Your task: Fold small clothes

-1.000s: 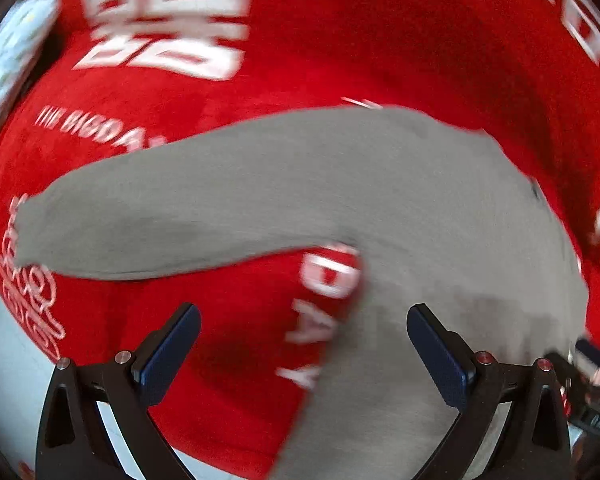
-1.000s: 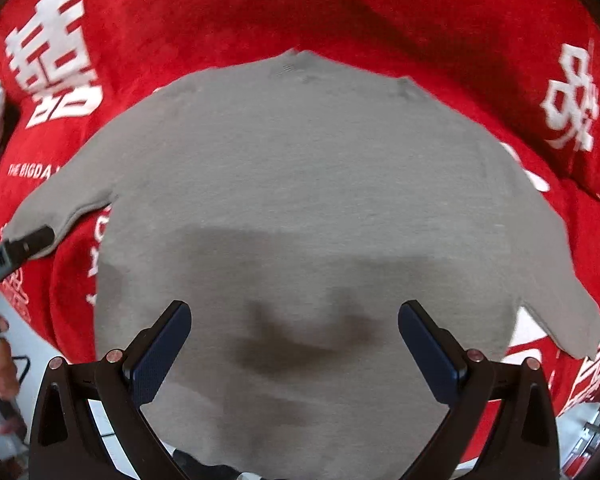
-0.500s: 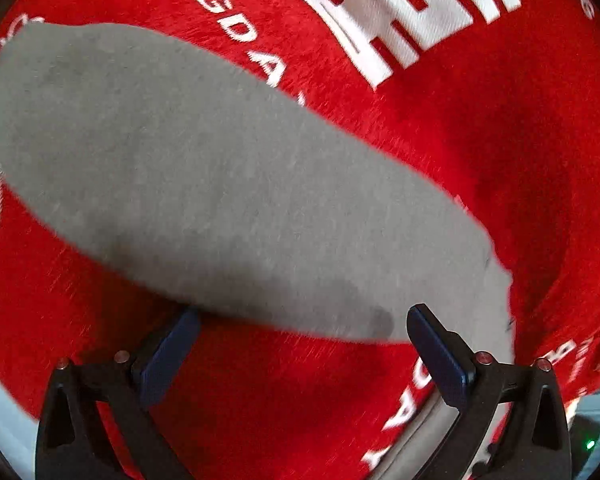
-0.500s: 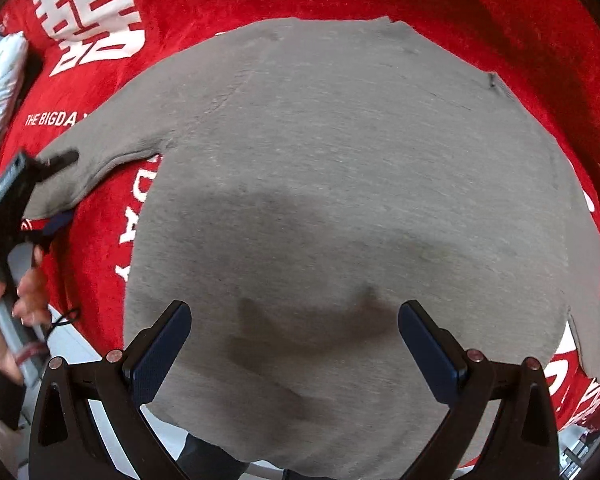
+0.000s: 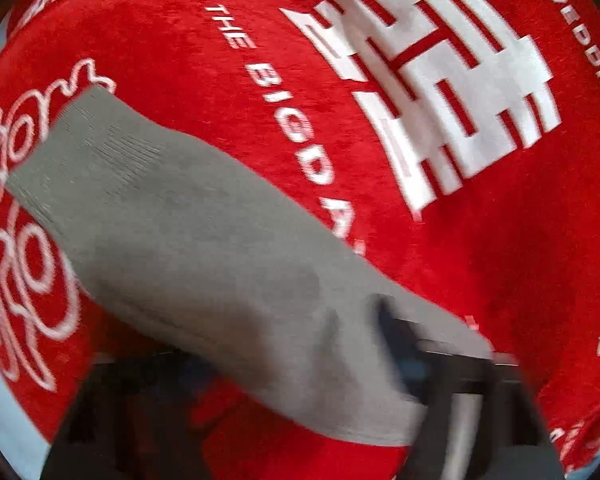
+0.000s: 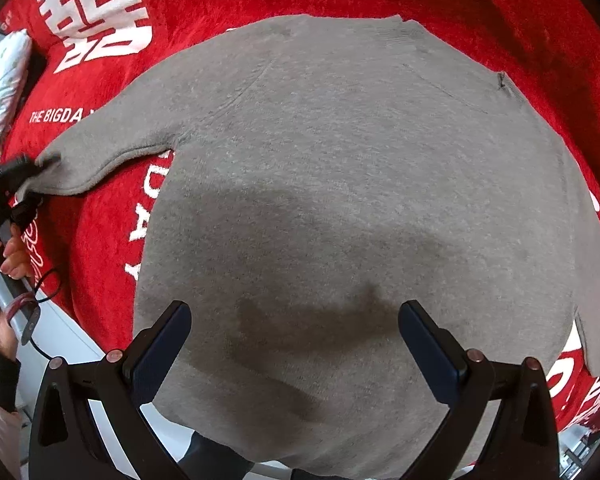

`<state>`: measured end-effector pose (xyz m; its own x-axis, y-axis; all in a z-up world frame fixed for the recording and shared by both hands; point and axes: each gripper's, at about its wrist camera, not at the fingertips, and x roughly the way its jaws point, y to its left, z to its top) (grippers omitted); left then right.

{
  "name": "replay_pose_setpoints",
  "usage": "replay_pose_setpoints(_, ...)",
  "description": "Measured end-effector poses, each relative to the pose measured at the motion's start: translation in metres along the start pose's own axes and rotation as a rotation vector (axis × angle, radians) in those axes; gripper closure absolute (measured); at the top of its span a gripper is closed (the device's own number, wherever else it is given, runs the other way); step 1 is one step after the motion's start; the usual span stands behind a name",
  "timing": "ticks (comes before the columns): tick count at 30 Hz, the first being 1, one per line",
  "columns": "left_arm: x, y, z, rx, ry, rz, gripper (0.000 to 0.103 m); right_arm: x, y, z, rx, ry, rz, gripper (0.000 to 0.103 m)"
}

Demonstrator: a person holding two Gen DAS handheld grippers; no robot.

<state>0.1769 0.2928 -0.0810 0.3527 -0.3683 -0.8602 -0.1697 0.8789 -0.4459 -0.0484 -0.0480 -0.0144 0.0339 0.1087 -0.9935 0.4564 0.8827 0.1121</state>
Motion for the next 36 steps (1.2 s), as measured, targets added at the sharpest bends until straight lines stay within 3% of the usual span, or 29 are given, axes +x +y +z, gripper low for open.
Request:
replay_pose_setpoints(1,0.000,0.005,0.001,0.001,0.007,0.004,0.096,-0.002,-0.003,-0.002,0.004,0.000,0.006,0.000)
replay_pose_setpoints(4,-0.003,0.016,0.010,0.011,0.001,-0.024,0.098,-0.005,-0.007,-0.006,0.017,-0.008,0.021,0.000)
replay_pose_setpoints(6,-0.011,-0.001,0.009,0.096,-0.033,-0.004,0.098,-0.008,-0.013,-0.009,0.033,-0.015,0.033,0.000)
replay_pose_setpoints(11,-0.040,-0.066,-0.004,0.318,-0.091,-0.036,0.098,-0.018,-0.032,-0.016,0.089,-0.042,0.056,0.000)
replay_pose_setpoints(16,-0.048,-0.157,-0.033,0.561,-0.082,-0.112,0.098,-0.033,-0.073,-0.026,0.189,-0.085,0.076,0.000)
replay_pose_setpoints(20,-0.049,-0.240,-0.092,0.801,-0.024,-0.213,0.098,-0.041,-0.113,-0.038,0.287,-0.118,0.084,0.000)
replay_pose_setpoints(25,-0.014,-0.321,-0.184,1.011,0.093,-0.268,0.098,-0.037,-0.169,-0.057,0.418,-0.119,0.077,0.000)
replay_pose_setpoints(27,0.006,-0.337,-0.218,1.077,0.140,-0.249,0.098,-0.030,-0.189,-0.066,0.459,-0.106,0.068,0.000)
replay_pose_setpoints(30,0.043,-0.345,-0.260,1.169,0.216,-0.154,0.098,-0.021,-0.211,-0.076,0.511,-0.090,0.082,0.000)
replay_pose_setpoints(34,0.056,-0.337,-0.286,1.243,0.243,-0.076,0.098,-0.015,-0.224,-0.076,0.524,-0.091,0.126,0.000)
replay_pose_setpoints(35,0.057,-0.335,-0.288,1.250,0.255,-0.058,0.090,-0.015,-0.225,-0.073,0.509,-0.100,0.135,0.000)
replay_pose_setpoints(36,0.055,-0.333,-0.288,1.250,0.276,-0.045,0.062,-0.019,-0.223,-0.067,0.487,-0.128,0.141,0.000)
